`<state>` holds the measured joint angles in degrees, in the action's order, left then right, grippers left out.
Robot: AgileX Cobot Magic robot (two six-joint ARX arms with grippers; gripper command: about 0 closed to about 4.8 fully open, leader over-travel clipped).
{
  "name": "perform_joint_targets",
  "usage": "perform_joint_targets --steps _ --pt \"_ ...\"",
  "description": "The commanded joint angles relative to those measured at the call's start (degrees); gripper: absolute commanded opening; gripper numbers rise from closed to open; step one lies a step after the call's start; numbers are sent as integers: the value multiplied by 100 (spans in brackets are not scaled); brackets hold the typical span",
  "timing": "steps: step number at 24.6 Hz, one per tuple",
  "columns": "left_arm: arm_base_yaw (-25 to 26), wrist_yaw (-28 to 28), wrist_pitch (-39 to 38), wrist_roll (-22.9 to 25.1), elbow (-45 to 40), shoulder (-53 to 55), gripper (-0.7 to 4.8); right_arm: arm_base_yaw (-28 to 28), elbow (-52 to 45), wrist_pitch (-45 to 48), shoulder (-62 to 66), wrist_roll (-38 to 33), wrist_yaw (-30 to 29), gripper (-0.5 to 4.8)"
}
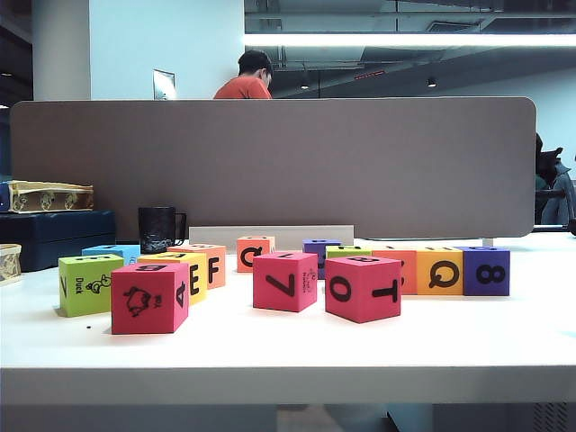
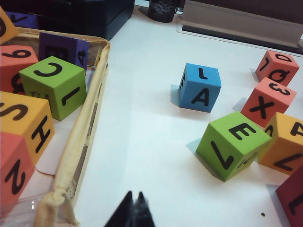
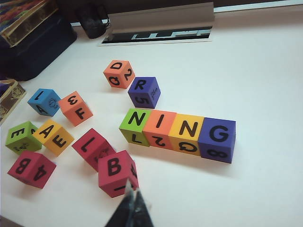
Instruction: Select the appropriate blocks from the scattered letter blocks on the table and arrange them in a row to spell out "LEARNING".
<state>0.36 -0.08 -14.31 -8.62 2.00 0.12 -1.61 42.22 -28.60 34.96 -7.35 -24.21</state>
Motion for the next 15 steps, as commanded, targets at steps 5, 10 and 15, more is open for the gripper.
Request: perform_joint_targets --steps 5,10,15 --pt "2 35 28 -2 -20 4 -5 -535 527 -199 592 37 9 -3" --pt "2 179 72 -203 -7 4 -5 -1257 820 -243 1266 37 216 -3" --pt "2 188 155 -280 4 4 -5 -1725 988 -247 1700 37 297 -3"
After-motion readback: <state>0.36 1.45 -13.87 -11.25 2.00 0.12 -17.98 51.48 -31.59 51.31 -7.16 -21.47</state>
